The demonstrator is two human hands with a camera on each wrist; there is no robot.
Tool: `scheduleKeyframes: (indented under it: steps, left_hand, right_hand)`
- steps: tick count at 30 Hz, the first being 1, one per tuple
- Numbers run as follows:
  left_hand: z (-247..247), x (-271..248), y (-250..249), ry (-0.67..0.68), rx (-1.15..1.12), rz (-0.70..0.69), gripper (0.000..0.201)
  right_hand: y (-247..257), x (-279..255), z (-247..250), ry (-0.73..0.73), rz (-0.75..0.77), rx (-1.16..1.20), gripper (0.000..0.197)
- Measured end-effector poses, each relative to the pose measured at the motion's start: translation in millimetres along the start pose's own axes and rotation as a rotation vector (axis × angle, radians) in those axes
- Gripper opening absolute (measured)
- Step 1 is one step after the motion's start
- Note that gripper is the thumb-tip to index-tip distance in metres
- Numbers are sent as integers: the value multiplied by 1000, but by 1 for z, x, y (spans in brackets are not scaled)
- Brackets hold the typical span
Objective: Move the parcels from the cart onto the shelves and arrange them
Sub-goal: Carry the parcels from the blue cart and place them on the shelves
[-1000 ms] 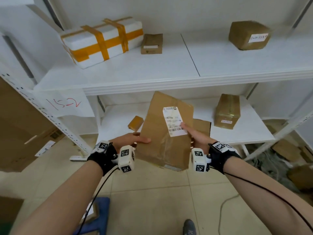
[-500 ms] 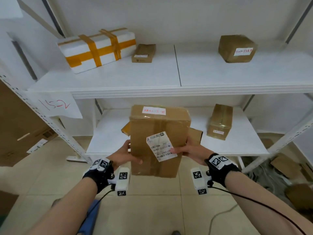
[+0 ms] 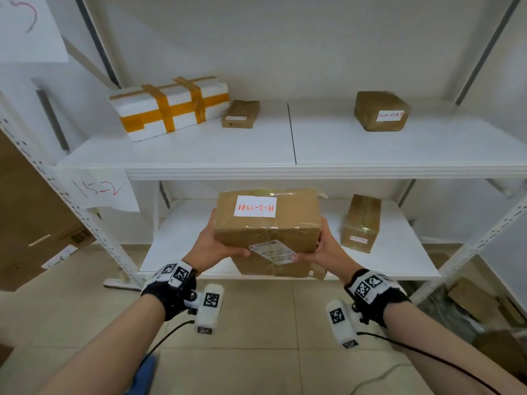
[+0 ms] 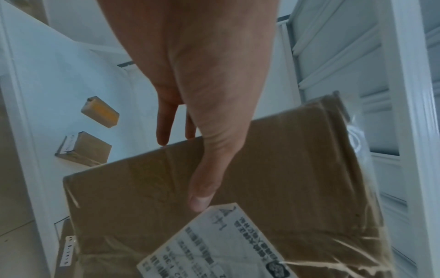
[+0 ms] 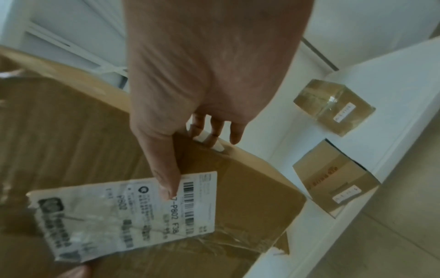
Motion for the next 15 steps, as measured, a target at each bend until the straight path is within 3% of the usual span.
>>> scheduleKeyframes:
  steps: [5, 9, 15]
  left_hand:
    - [-1, 8, -32, -69, 88, -156, 100]
    - [8, 20, -79, -113, 223, -319, 109]
    - [24, 37, -146, -114, 418, -417, 112]
  right_hand:
    - [38, -10, 17, -86, 86, -93, 103]
    - [94, -16, 36, -142, 213, -228, 123]
    - [192, -3, 26, -190, 381, -762, 126]
Point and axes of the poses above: each hand's wrist, its own x-axis towards the middle knuckle, its own z-axis out of the back of the hand, y = z × x, the point moved 2 cm from there along x, towards the middle knuckle, and after that the axes turned 1 degree about -y, right-handed, at the moved point
